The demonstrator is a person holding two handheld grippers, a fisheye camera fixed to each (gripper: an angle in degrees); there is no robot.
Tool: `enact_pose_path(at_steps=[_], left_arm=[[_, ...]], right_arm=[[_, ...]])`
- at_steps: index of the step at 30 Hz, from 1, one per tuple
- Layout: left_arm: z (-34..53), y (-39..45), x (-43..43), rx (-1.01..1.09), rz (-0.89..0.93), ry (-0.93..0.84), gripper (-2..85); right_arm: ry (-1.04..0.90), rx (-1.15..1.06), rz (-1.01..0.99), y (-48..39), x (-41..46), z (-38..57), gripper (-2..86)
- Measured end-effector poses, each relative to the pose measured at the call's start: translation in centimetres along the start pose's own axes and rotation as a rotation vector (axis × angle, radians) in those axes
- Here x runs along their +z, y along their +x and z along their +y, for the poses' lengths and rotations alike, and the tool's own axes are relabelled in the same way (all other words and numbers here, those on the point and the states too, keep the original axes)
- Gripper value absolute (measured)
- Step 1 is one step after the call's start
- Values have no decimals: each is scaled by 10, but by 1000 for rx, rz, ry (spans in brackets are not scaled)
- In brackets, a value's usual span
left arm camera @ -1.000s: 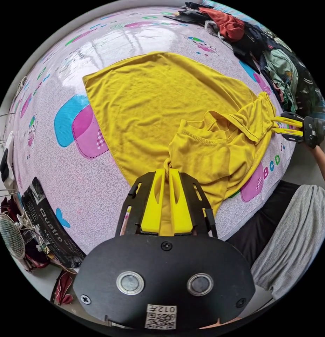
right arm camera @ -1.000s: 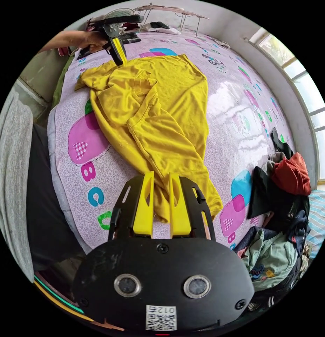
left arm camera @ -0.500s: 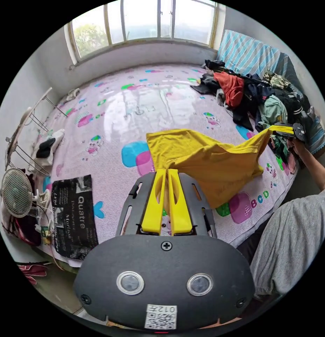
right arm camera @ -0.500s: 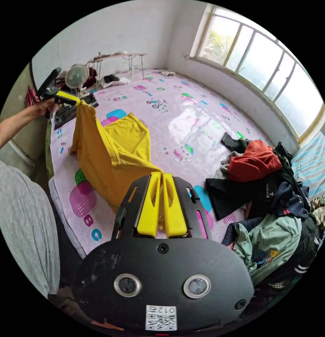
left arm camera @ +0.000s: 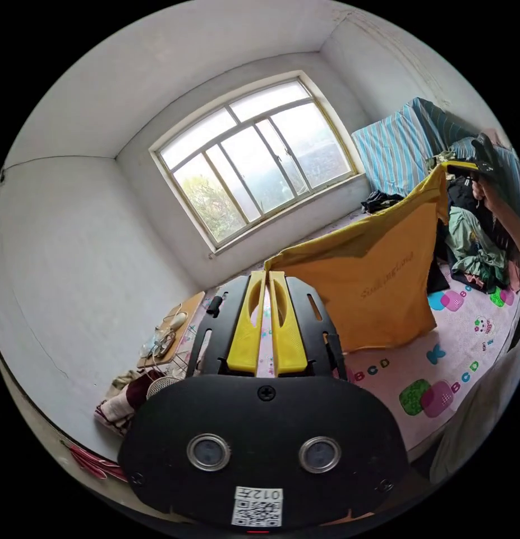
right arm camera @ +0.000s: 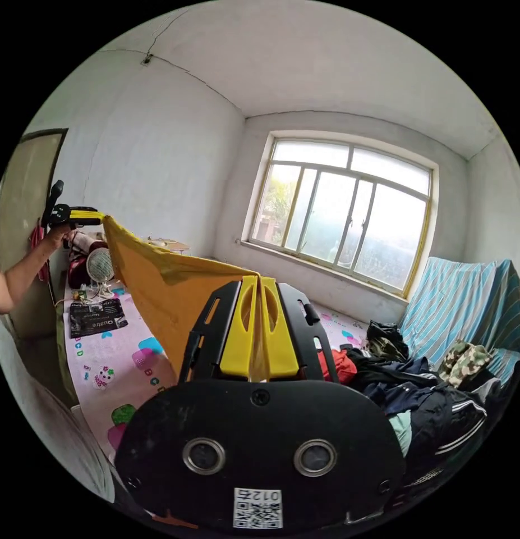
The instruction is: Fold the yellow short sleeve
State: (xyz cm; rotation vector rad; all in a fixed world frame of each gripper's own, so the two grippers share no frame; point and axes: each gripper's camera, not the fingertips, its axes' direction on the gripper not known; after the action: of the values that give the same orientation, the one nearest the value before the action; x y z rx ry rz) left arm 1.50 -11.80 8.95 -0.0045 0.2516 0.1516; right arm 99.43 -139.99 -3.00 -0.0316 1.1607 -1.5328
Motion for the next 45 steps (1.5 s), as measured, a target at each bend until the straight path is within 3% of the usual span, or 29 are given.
enact_pose_path(at_steps=[12,20,25,32,35,39,42,45], left_arm=[[38,-25,-150,-54,-52,225,4],[24,-47,-129,-42,8,178,2],[4,-50,-11,-10,105,-21,2],[2,-20,230,16,308,-392,3],[18,5,352,-35,386,-565,4],[53,29,502,-276,490,-797,10],[75,23,550,-436,471,-851,17],[95,11,559,-462,510,-860,22]], right_arm=[[191,-65,94,-142,-146,-122,-10],[118,-12,53,-160,-107,-213,-10],[-39,50,-9,-143,1,-244,-10],[-465,186,-108,-83,281,-192,-9],[-637,247,-105,-61,398,-135,-7],[-890,328,-17,-28,527,-65,18],[-933,446,2,-3,538,-46,44],[-967,490,-79,7,504,-37,50]])
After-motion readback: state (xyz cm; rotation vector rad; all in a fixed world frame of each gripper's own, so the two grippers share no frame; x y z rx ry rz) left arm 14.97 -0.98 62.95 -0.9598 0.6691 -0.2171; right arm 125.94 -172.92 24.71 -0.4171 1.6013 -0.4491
